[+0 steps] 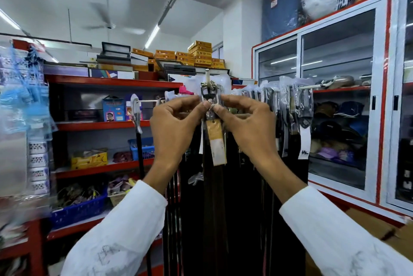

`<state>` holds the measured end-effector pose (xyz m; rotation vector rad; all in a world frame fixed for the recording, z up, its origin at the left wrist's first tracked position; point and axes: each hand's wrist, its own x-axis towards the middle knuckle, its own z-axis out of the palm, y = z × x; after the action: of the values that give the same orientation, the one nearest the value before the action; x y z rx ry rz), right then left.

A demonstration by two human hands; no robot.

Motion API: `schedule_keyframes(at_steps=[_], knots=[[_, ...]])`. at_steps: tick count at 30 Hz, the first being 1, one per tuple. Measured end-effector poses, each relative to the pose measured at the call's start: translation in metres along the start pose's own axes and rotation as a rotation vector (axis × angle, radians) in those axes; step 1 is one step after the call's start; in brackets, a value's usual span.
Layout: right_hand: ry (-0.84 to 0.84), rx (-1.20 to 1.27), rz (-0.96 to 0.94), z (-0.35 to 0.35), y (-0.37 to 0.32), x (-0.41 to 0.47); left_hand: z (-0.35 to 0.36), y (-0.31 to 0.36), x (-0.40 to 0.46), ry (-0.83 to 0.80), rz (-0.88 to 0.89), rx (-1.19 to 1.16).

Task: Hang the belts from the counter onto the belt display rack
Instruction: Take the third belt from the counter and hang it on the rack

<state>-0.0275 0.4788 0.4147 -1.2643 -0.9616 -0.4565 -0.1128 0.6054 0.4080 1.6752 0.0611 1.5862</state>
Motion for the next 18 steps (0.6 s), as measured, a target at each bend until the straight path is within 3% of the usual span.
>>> schedule_keyframes(at_steps=[5, 13, 18], knots=[[0.064, -0.097, -0.017, 0.004, 0.002, 0.006, 0.005, 0.001, 0.002, 0.025, 0.096, 0.112], [0.008, -0.035, -0.045, 0.000, 0.012, -0.006, 0.011, 0.005, -0.015, 0.100, 0.368, 0.363], [0.084, -0.069, -0.059, -0.040, 0.024, -0.022, 0.034, 0.015, -0.048, 0.202, 0.632, 0.384]])
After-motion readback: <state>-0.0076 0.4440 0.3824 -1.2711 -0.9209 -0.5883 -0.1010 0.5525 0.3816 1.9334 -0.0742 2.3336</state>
